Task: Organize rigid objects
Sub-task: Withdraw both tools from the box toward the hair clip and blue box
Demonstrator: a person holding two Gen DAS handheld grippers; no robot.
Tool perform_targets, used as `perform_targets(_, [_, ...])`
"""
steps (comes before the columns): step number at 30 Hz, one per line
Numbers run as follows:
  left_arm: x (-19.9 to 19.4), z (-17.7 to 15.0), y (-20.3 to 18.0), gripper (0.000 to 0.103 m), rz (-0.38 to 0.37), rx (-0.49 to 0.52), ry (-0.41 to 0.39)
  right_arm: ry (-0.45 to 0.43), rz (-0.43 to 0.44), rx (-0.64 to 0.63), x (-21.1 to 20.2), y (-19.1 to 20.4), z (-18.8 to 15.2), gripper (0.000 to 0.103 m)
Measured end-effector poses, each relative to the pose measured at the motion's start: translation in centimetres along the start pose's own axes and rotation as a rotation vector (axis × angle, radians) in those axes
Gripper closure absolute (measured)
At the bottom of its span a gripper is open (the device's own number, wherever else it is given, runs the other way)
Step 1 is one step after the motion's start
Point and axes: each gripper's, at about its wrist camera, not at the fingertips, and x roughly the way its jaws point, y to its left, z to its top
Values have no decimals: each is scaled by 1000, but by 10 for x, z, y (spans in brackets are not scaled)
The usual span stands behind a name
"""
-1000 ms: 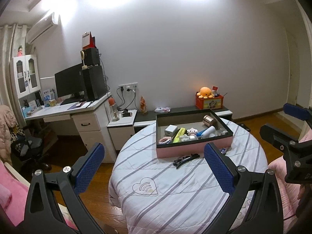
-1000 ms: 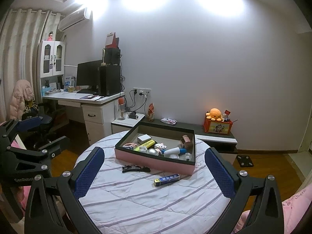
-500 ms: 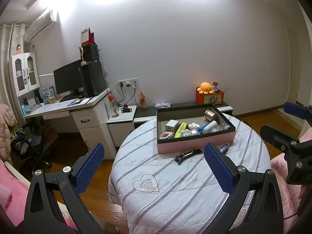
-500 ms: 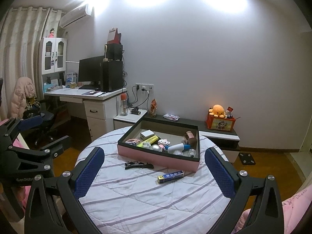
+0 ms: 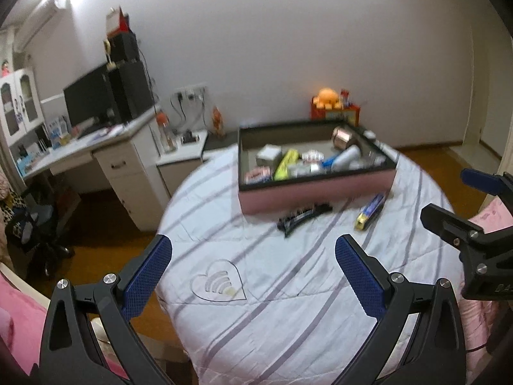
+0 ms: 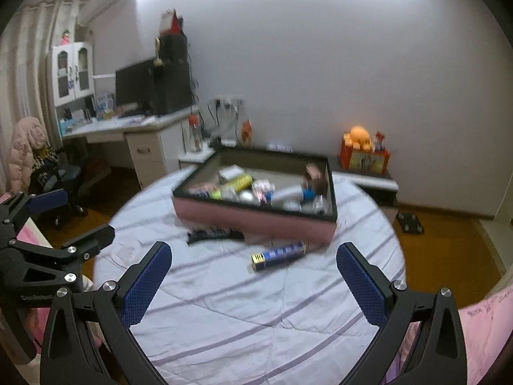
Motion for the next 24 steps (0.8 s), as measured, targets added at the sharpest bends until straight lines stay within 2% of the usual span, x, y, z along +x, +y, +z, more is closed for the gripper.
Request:
perform_targets(10, [95,-13,-7,0,-35,-5,206,241,-2,80,102,-19,-29,0])
perform_targets(16, [134,-10,-11,0,-46,1,272,290,-18,143,141,-34,-29,0])
perform_targets(24, [164,3,-23,0,-72,21,319,327,-51,136,168,-40,-22,0])
